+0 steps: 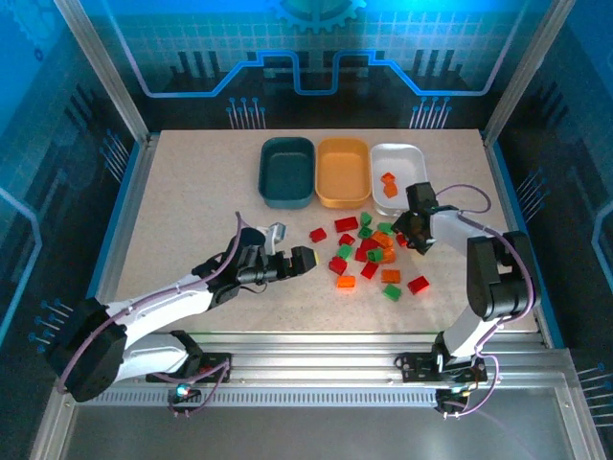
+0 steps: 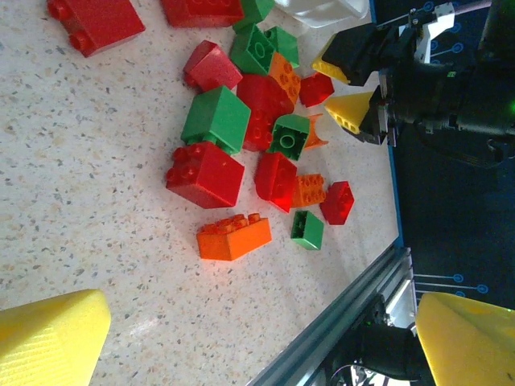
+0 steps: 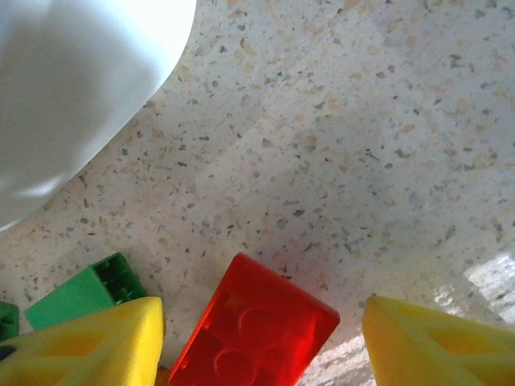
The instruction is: Sort the legos into containers by color
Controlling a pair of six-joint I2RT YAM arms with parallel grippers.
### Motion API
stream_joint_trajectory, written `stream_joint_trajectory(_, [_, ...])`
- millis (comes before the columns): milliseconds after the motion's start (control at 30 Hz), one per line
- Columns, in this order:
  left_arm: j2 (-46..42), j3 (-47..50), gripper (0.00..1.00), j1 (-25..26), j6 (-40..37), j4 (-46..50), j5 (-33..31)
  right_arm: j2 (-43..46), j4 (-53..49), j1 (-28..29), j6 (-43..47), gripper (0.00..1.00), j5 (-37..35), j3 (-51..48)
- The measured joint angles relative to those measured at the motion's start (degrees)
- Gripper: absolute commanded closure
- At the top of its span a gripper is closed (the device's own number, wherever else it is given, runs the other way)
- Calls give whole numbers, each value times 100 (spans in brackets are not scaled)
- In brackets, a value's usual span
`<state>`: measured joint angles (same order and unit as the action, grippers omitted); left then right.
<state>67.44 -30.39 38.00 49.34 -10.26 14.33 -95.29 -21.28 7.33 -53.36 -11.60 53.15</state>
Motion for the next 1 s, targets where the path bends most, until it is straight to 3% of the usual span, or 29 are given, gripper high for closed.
stream_joint_trajectory(200, [0, 0, 1, 0, -4, 35, -24, -42, 140, -66, 96, 56, -20, -125])
stream_joint_trajectory(433, [0, 0, 1, 0, -37, 105, -92, 313, 385, -155, 313, 69, -39, -595])
stream_joint_trajectory(700, [-33, 0, 1, -76, -151, 389, -299, 1224, 203, -181, 673, 71, -44, -734])
stream_joint_trajectory(833, [-210, 0, 1, -660, -125, 850, -542, 1690, 122, 308, 1115, 71, -146, -260])
stream_joint_trajectory(1000, [-280, 216, 1, -2031, 256, 841, -372, 577, 313, 1016, 1963, 73, -103, 1523])
